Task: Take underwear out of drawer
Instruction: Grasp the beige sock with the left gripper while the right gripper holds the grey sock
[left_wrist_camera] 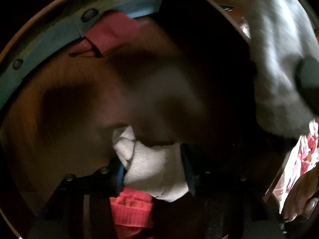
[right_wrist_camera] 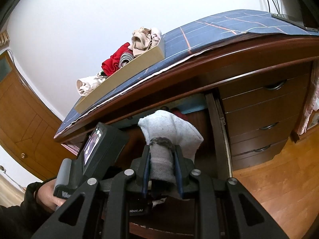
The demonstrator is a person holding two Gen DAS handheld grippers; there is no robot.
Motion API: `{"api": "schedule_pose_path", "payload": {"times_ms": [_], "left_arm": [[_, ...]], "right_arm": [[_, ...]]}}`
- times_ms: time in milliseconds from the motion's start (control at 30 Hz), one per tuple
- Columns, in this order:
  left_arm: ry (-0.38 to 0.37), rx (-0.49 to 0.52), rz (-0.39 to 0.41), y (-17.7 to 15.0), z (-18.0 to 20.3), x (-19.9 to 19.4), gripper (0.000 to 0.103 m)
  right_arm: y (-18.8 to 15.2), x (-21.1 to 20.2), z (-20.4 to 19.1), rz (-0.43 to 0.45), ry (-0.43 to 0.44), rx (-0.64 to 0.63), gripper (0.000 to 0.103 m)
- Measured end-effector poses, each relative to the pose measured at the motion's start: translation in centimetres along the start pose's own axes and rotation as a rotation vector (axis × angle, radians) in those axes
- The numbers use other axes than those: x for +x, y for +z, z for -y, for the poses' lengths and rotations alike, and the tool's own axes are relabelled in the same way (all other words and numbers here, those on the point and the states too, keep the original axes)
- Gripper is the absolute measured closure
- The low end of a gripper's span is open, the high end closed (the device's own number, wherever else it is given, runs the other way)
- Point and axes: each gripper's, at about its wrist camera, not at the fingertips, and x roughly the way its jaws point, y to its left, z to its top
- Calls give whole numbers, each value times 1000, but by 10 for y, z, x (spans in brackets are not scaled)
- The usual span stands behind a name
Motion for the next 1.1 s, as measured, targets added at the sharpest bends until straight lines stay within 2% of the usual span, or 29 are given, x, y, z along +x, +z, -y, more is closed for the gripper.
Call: {"api": "schedule_pose_path", "payload": {"times_ms": [267, 400, 500, 567, 700, 833, 1100], "left_arm": [[35, 56, 55, -5, 17, -3, 62], [12, 45, 63, -3, 16, -3, 65], [-23, 45, 100, -5, 16, -6, 67], [-45, 41, 132, -6, 17, -10, 67], [-39, 30, 192, -11, 19, -18, 67], [-139, -1, 245, -21, 10, -36, 67], [-133, -108, 407, -48, -29, -75, 67]], "right_arm": [[-3, 3, 1, -8, -13, 21, 79], [-5, 2, 0, -7, -22, 27, 79], [-5, 0, 0, -3, -29, 32, 79], [-6, 0, 0, -3, -32, 36, 79], [-8, -1, -2, -8, -41, 44, 79], [-10, -4, -7, -11, -54, 37, 79], [-17, -7, -21, -22, -64, 23, 79]]}}
